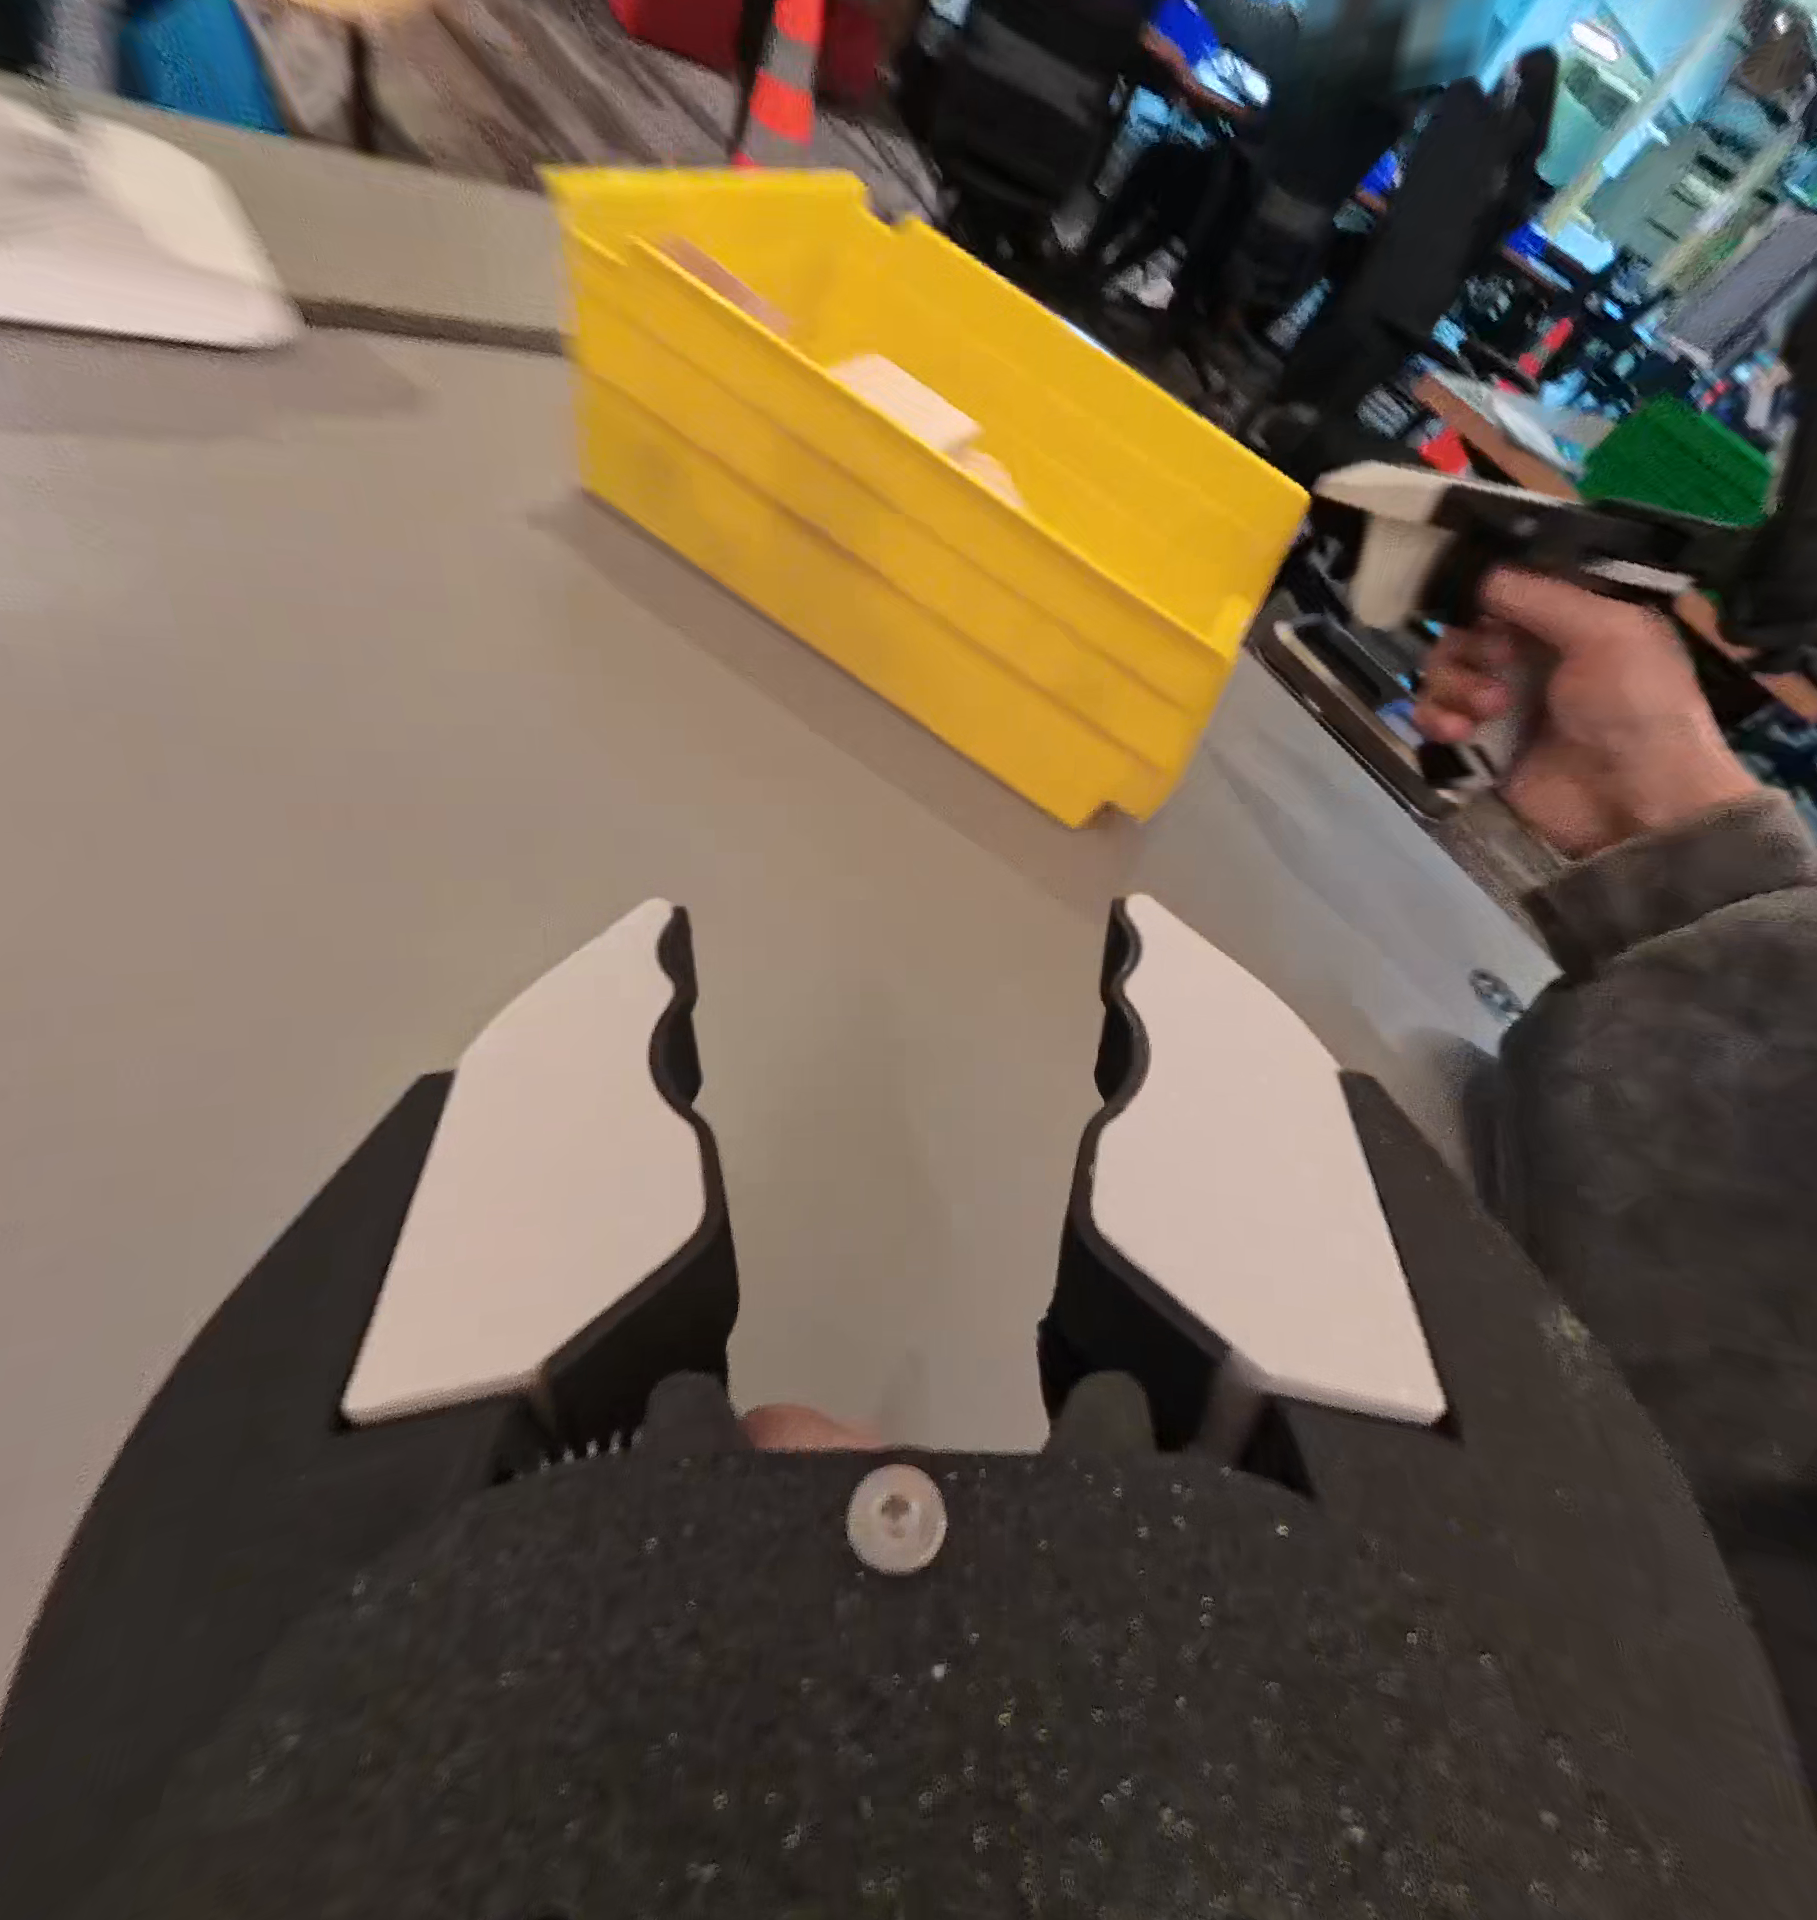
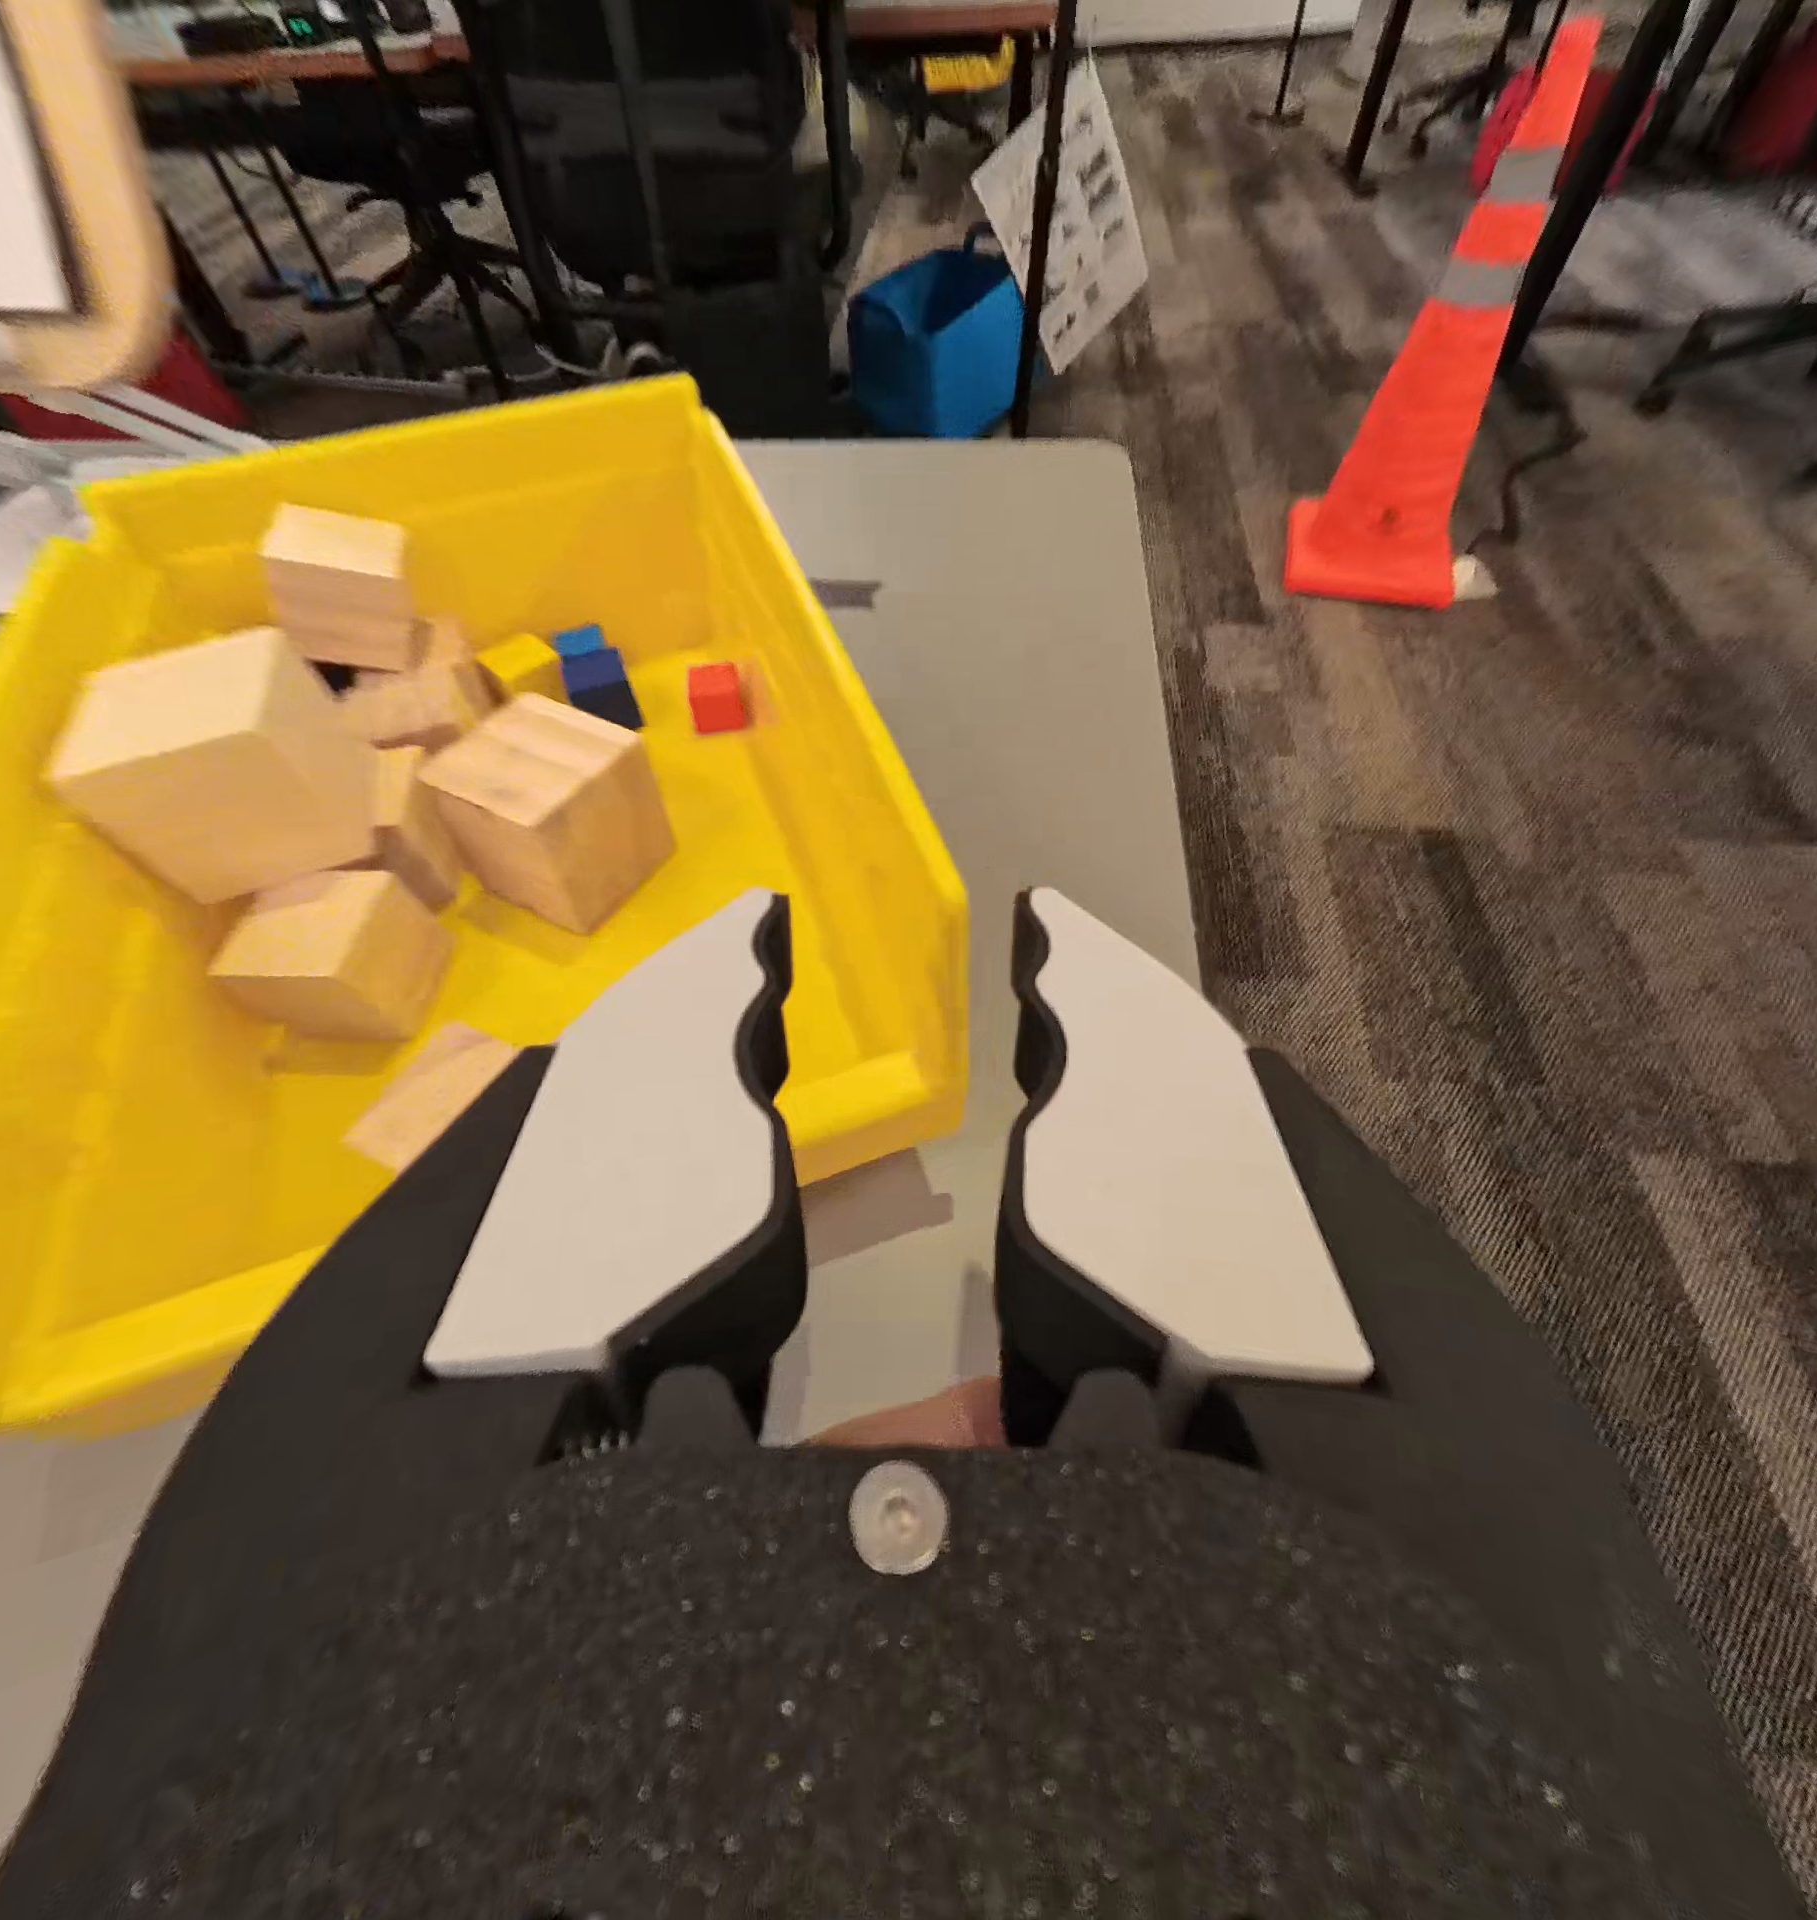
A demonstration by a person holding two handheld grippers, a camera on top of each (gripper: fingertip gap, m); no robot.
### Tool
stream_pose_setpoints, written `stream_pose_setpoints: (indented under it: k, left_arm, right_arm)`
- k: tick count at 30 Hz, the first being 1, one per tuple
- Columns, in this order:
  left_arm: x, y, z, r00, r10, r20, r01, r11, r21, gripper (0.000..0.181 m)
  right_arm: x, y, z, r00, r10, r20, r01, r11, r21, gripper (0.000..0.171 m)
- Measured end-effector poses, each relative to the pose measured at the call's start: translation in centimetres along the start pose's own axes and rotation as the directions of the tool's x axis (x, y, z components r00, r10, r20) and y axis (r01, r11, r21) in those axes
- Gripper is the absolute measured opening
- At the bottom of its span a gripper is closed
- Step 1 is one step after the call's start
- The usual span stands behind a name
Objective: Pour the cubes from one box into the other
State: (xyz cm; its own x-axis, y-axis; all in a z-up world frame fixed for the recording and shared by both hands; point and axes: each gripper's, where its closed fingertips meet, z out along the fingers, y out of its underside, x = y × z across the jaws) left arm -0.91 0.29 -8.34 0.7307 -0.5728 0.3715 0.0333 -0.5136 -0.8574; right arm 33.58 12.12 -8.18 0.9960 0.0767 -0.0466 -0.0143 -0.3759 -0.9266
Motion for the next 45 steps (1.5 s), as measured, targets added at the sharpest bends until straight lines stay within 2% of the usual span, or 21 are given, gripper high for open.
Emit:
stream_pose_setpoints:
  k: [3,5,7,9,10,13,15,18,22,24,25,28,32,34,35,38,40,42,45]
  left_arm:
    - [5.1,0.5,7.3,0.998,0.016,-0.068,-0.020,0.998,-0.058,0.073]
    - [7.7,0.9,11.1,0.996,0.019,-0.090,-0.028,0.995,-0.099,0.073]
    - [9.8,1.7,13.9,0.991,0.021,-0.130,-0.041,0.988,-0.147,0.072]
    - [11.0,2.1,15.4,0.990,0.012,-0.143,-0.037,0.984,-0.174,0.070]
    - [10.4,2.1,15.5,0.996,0.026,-0.083,-0.040,0.983,-0.178,0.081]
    - [8.9,2.2,14.6,0.995,0.096,-0.012,-0.096,0.985,-0.145,0.094]
    - [8.3,2.2,13.2,0.994,0.107,-0.021,-0.108,0.987,-0.122,0.085]
    - [7.9,2.6,11.5,0.996,0.075,-0.057,-0.081,0.989,-0.121,0.079]
    - [8.0,3.2,10.3,0.991,0.107,-0.083,-0.119,0.982,-0.146,0.082]
    - [7.7,2.7,8.7,0.988,0.078,-0.136,-0.099,0.984,-0.152,0.066]
    - [7.3,2.1,7.4,0.985,0.070,-0.160,-0.093,0.985,-0.142,0.064]
    - [2.6,0.8,1.8,0.991,0.100,-0.092,-0.112,0.985,-0.134,0.078]
    - [-8.2,-1.4,-9.3,0.982,0.095,0.162,-0.094,0.995,-0.011,0.073]
    - [-14.0,-0.2,-15.0,0.948,0.093,0.305,-0.089,0.996,-0.027,0.063]
    - [-16.6,0.8,-17.6,0.922,0.095,0.375,-0.086,0.995,-0.042,0.067]
    - [-22.7,3.5,-24.5,0.822,0.070,0.566,-0.098,0.995,0.020,0.067]
    - [-24.7,4.8,-26.7,0.813,-0.027,0.581,-0.038,0.994,0.099,0.064]
    - [-25.7,4.7,-26.9,0.831,-0.106,0.546,0.039,0.990,0.132,0.065]
    - [-26.6,4.3,-26.3,0.831,-0.088,0.549,0.020,0.992,0.128,0.063]
  right_arm:
    - [1.1,1.9,2.8,1.000,0.020,-0.005,-0.020,0.996,-0.084,0.044]
    - [1.4,2.6,4.0,1.000,-0.009,-0.017,0.007,0.994,-0.112,0.041]
    - [0.3,3.6,4.4,0.999,-0.010,0.047,0.017,0.988,-0.151,0.013]
    - [-0.2,3.9,3.8,0.999,0.021,0.040,-0.014,0.988,-0.155,0.010]
    - [-0.6,4.3,3.1,0.999,0.039,0.027,-0.035,0.986,-0.164,0.009]
    - [-2.4,5.5,0.2,1.000,0.030,0.010,-0.028,0.985,-0.169,0.003]
    - [-3.6,6.4,-1.6,0.999,0.040,-0.010,-0.041,0.984,-0.176,0.003]
    - [-4.7,7.2,-3.6,0.999,-0.037,-0.033,0.028,0.974,-0.226,0.007]
    - [-6.0,7.5,-4.3,0.998,0.041,-0.038,-0.049,0.972,-0.230,0.018]
    - [-6.0,7.1,-5.5,0.995,0.051,-0.089,-0.067,0.980,-0.185,0.018]
    - [-6.0,6.6,-6.6,0.992,0.020,-0.126,-0.040,0.986,-0.159,0.017]
    - [-7.6,5.4,-10.2,0.974,-0.140,-0.178,0.122,0.987,-0.109,0.019]
    - [-13.8,6.3,-12.8,0.973,-0.216,-0.083,0.215,0.976,-0.015,0.021]
    - [-16.7,7.5,-13.1,0.953,-0.302,-0.022,0.302,0.953,0.028,0.021]
    - [-17.2,8.1,-13.1,0.941,-0.336,-0.025,0.337,0.941,0.034,0.021]
    - [-17.9,9.7,-13.3,0.952,-0.303,-0.035,0.302,0.953,-0.032,0.023]
    - [-18.9,9.4,-13.4,0.976,-0.219,-0.010,0.219,0.976,-0.009,0.023]
    - [-19.6,8.7,-12.9,0.992,-0.124,0.023,0.124,0.992,0.015,0.023]
    - [-20.0,9.2,-12.3,0.997,-0.036,0.070,0.035,0.999,0.012,0.023]
